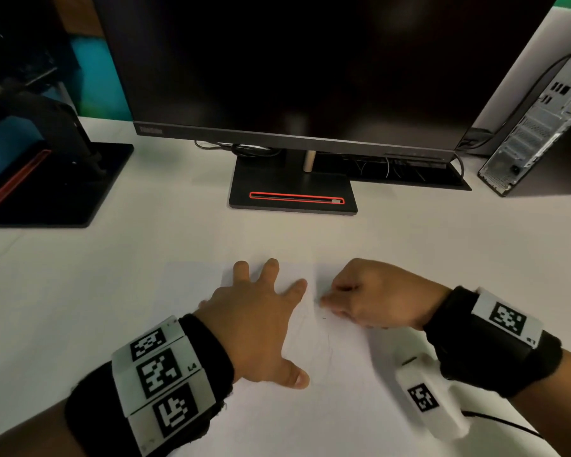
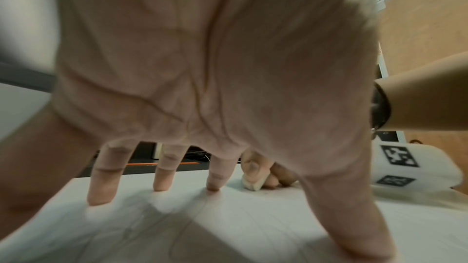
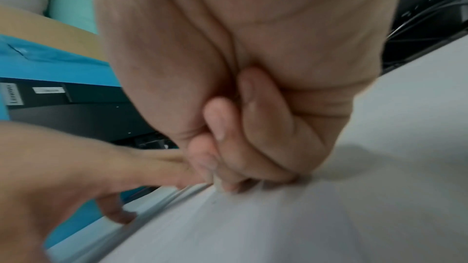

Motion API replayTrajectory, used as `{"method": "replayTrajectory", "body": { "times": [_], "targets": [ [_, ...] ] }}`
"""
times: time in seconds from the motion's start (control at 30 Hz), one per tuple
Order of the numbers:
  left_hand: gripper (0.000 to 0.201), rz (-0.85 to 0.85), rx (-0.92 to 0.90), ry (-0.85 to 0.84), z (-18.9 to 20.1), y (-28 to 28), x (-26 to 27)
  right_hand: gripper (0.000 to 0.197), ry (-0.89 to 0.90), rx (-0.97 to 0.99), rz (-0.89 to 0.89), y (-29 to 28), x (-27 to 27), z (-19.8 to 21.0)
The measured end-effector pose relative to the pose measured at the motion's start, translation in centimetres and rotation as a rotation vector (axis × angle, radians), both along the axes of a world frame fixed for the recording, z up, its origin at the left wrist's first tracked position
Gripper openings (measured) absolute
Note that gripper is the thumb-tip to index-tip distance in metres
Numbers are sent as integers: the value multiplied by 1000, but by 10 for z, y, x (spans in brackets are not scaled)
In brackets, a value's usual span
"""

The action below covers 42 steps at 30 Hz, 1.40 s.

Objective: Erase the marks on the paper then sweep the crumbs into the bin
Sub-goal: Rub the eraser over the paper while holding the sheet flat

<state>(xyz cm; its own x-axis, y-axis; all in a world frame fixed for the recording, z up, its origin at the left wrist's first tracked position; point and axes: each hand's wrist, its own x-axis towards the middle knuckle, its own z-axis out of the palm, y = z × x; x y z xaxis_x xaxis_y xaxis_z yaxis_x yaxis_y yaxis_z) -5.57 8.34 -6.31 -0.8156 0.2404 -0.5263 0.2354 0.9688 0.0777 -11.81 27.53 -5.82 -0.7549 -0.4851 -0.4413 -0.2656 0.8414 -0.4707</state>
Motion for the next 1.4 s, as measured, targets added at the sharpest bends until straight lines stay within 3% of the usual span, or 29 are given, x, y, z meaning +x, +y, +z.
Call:
{"method": "replayTrajectory", "body": {
  "times": [0.1, 0.23, 0.33, 0.47, 0.57, 0.87, 0.97, 1.13, 1.23, 1.4],
  "targets": [
    [118, 4, 9, 13, 0, -1, 0, 48, -34, 0, 66, -3, 7, -1],
    [119, 3, 11, 6, 0, -1, 1, 47, -3, 1, -13, 4, 6, 1],
    [119, 1, 30, 26, -3, 0, 0, 46, -28, 18, 66, 3, 15, -1],
    [107, 18, 54, -23, -5, 1, 4, 47, 40, 37, 25, 8, 15, 0],
    [99, 23, 61, -58, 0, 2, 5, 46, -7, 42, 103, 7, 23, 0],
    [127, 3, 21, -126, 6, 3, 7, 44, -68, -70, -11, 19, 21, 2],
    [133, 1, 0, -118, 8, 3, 7, 44, 68, -152, -132, 29, 11, 11],
    [137, 18, -20, -87, 7, 10, 10, 36, 306, -111, 36, 39, 19, 10],
    [127, 11, -26, -93, 9, 13, 11, 16, 271, -125, 64, 36, 26, 9],
    [126, 12, -47, -120, 10, 15, 10, 11, 233, 3, 142, 33, 30, 16]
  ]
}}
